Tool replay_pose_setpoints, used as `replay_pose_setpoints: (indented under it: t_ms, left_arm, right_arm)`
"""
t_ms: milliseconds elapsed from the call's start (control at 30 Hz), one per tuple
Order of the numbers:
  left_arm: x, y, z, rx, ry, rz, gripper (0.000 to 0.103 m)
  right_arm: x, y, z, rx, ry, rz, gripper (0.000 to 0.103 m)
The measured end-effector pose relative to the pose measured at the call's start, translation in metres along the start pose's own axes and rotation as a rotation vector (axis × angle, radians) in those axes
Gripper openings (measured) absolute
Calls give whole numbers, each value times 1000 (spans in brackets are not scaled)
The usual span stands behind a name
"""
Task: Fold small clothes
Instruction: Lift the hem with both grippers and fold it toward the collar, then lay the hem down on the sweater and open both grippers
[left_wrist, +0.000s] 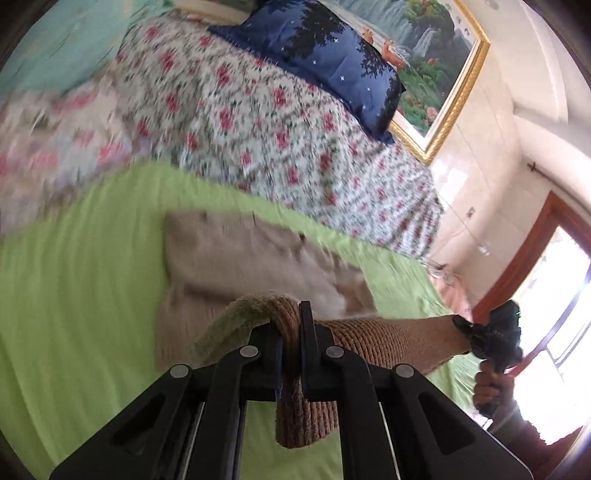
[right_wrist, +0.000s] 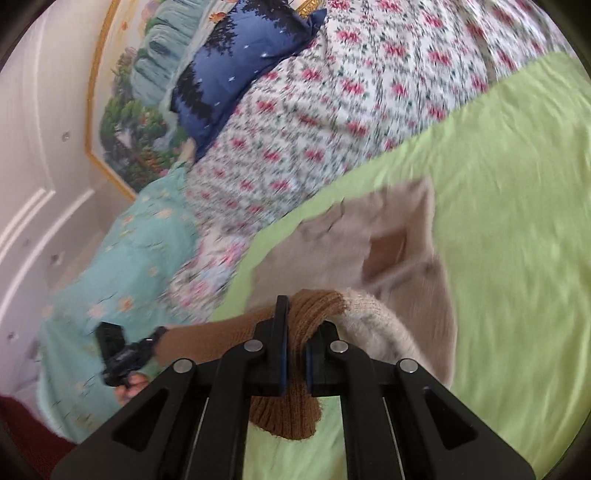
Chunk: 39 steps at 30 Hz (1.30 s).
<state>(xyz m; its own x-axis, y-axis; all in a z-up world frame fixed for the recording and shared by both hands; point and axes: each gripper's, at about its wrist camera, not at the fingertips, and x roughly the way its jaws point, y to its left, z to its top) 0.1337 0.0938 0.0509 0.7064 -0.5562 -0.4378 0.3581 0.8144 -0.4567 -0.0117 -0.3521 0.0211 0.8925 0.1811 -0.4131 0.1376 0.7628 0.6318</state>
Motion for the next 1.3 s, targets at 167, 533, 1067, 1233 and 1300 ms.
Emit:
replay_pose_setpoints:
  t_ms: [167,533,1067,1233,1300]
  left_arm:
    - [72,6,57,12,-4,63,5]
    - [208,78,84,-71,103,200,6]
    - [211,58,1,-25,245,81,36]
    - [239,14,-26,22,362,-10,36]
    - [253,9,-22,43,374,6,36]
  right_arm:
    - [63,-18,58,-16,-10,-105,8]
    - [191,-85,95,14,104,-280,8]
    - [160,-31,50,-134,162,-239,43]
    - [215,5,17,-299,405,-112,43]
    - [239,8,15,-336,485,-110,43]
